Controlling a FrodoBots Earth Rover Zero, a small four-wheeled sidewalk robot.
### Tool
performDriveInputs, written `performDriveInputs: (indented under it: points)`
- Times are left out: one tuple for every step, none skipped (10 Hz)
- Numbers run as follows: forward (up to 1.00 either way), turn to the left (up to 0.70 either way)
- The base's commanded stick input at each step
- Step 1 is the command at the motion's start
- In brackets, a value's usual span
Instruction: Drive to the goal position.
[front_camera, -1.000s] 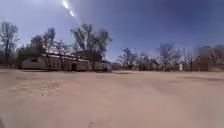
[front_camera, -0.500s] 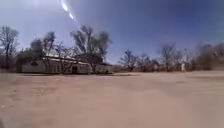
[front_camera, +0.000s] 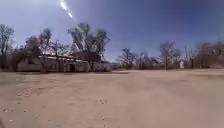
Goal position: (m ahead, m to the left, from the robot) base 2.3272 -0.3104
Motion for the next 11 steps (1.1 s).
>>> performDriveInputs:
  points:
    - [1.00,-0.16]
    - [1.00,-0.05]
    - [1.00,0.00]
    - [1.00,0.00]
    - [1.00,0.00]
    - [1.00,0.00]
    - [1.00,0.00]
    - [1.00,0.00]
    - [1.00,0.00]
    - [1.00,0.00]
    - [1.00,0.00]
